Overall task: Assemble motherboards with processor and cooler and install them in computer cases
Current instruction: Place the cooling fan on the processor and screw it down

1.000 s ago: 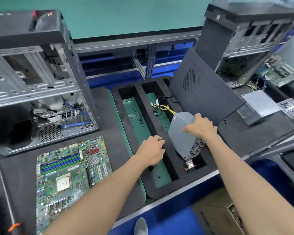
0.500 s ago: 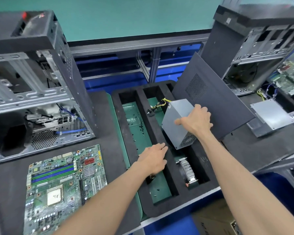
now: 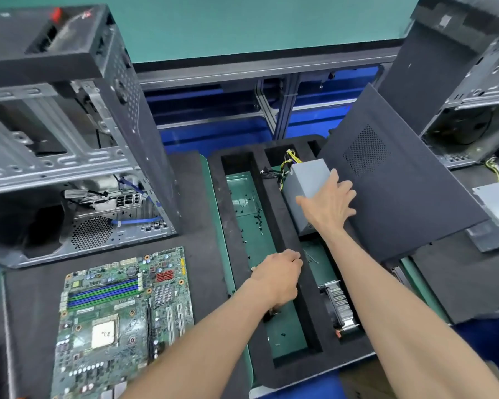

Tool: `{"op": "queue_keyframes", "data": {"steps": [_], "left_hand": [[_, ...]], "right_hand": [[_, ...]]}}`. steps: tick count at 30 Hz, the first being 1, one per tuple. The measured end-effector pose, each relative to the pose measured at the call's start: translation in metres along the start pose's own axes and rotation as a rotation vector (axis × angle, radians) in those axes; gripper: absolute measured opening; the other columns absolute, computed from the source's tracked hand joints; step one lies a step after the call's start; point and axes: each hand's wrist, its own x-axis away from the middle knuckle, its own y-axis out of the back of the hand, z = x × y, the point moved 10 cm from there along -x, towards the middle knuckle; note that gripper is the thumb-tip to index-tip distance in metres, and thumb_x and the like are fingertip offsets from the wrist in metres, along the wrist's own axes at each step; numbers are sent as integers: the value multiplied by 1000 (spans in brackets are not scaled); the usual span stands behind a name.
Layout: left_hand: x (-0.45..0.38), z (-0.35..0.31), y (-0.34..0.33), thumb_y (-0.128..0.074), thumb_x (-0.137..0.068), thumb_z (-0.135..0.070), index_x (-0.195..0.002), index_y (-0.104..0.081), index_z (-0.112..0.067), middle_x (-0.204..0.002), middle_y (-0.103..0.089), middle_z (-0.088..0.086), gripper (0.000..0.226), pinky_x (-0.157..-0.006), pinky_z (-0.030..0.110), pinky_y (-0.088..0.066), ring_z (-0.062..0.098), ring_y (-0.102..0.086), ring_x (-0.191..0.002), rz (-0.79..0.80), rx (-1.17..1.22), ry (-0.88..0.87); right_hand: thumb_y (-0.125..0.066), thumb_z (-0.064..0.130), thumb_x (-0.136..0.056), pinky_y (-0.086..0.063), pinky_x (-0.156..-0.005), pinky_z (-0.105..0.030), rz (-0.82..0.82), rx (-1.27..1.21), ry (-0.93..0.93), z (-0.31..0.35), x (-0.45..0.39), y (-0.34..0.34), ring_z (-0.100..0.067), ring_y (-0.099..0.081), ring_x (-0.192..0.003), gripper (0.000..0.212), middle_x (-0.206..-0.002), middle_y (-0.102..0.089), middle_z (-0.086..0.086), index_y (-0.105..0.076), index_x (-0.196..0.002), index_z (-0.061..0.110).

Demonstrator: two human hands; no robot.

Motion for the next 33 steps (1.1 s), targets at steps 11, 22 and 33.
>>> {"op": "queue_keyframes", "data": {"steps": [11,22,33], "left_hand": [[0,2,5,-50,-88,-3,-149,-42,-8,-158,-32,6,62,-106,40,-40,27,-45,-135,20,25,3],[0,9,3,-47,-84,3,-147,-45,-14,-147,-42,1,65,-101,42,-44,27,-49,-127,19,68,19],[8,3,-1,-43,-88,-1,-154,-34,-14,-161,-28,1,68,-112,39,-36,25,-39,-140,21,32,6]], "right_hand": [[-82,36,-70,-35,-90,-52,109,-57,14,2,-8,-39,-37,-31,-121,98,-131,-34,-16,-28,-147,10],[-82,29,-81,-45,-100,-35,381,-227,176,-36,-1,-7,-27,-53,-126,82,-144,-51,-10,-41,-150,10],[-78,35,-78,-47,-98,-37,614,220,97,-135,84,-41,-29,-53,-118,52,-123,-60,-11,-60,-124,19]]}}
